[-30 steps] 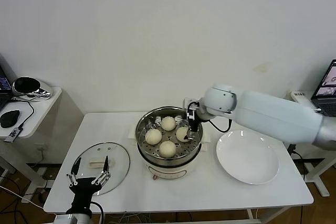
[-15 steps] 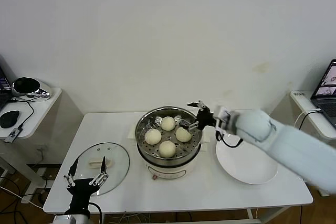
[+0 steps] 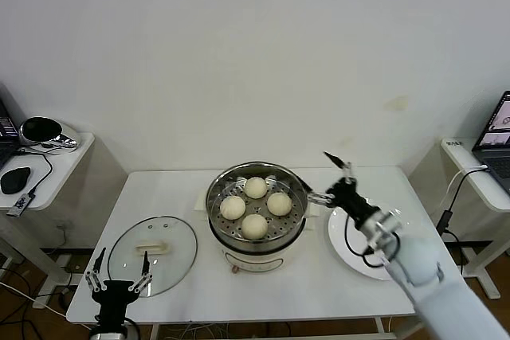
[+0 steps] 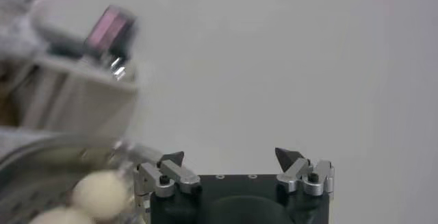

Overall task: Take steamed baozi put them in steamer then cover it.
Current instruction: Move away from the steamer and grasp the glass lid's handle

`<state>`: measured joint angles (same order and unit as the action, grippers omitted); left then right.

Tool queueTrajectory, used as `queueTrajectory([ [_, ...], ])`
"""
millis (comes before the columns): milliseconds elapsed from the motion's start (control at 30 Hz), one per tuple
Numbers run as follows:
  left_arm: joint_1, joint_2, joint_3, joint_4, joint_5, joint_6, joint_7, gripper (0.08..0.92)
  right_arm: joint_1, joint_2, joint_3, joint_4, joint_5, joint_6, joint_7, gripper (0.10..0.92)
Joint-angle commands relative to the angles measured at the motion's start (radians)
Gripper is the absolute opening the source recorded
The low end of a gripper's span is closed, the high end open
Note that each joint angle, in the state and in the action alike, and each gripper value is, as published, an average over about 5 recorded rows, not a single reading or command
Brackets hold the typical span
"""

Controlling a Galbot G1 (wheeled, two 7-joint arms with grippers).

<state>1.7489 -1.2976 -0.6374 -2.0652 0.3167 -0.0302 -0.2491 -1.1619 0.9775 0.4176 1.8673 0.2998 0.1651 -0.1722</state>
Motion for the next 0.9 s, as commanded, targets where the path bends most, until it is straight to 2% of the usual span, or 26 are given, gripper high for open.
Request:
queueTrajectory([
  [33, 0.009, 0.110, -0.098, 0.161, 0.770, -0.025, 0.033, 0.823, -0.411, 0.300, 0.489, 0.063, -0.050, 0.059, 0.085, 0.823],
  [267, -0.075, 0.147, -0.057, 0.258, 0.963, -0.037, 0.030, 0.823, -0.433, 0.342, 0.580, 0.065, -0.034, -0.031, 0.162, 0.823],
  [533, -0.206, 0.200, 0.034, 0.398, 0.959, -0.039, 0.058, 0.823, -0.458, 0.372, 0.615, 0.089, -0.033, -0.039, 0.181, 0.823],
  [900, -0.359, 0.211, 0.094, 0.508, 0.955, -0.044, 0.064, 0.823, -0.508, 0.377, 0.668, 0.133, -0.023, -0.033, 0.187, 0.823],
])
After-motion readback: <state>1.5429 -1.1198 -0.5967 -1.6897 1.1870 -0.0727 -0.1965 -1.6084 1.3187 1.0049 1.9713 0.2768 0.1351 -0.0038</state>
